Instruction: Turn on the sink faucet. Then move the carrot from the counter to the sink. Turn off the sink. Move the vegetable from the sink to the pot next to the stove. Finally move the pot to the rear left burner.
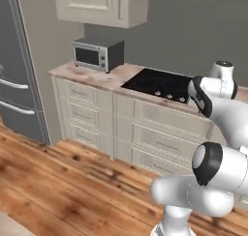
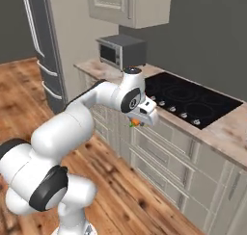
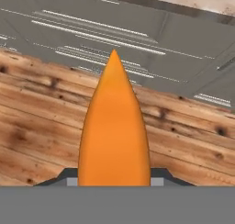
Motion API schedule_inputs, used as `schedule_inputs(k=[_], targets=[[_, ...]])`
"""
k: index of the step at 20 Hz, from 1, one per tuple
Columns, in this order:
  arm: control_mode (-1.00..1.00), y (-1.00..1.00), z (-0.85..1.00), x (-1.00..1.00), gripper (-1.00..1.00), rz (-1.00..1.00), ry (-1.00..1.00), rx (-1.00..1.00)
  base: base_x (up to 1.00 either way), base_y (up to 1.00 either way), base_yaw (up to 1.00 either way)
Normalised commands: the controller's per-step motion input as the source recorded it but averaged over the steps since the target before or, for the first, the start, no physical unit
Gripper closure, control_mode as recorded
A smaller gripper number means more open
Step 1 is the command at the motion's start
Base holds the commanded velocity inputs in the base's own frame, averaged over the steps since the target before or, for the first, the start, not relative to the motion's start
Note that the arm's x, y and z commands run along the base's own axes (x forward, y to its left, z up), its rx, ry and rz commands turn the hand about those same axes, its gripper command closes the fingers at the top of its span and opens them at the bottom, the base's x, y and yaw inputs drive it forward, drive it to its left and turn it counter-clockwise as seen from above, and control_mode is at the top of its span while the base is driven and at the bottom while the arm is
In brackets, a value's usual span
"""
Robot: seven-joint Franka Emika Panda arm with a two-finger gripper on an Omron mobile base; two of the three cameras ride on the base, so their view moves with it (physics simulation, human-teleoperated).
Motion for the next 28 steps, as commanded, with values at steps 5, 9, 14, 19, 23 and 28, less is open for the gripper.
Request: schedule_inputs(k=[5,9,14,19,23,28], targets=[[1.0,0.0,0.0,0.0,1.0,0.0,0.0,0.0,0.55,-0.17,-0.49],[1.0,0.0,0.0,0.0,1.0,0.0,0.0,0.0,0.63,-0.1,-0.47],[1.0,0.0,0.0,0.0,1.0,0.0,0.0,0.0,0.76,0.02,-0.43],[1.0,0.0,0.0,0.0,1.0,0.0,0.0,0.0,0.9,0.57,-0.31],[1.0,0.0,0.0,0.0,1.0,0.0,0.0,0.0,0.87,0.72,-0.21],[1.0,0.0,0.0,0.0,1.0,0.0,0.0,0.0,0.72,0.16,-0.11]])
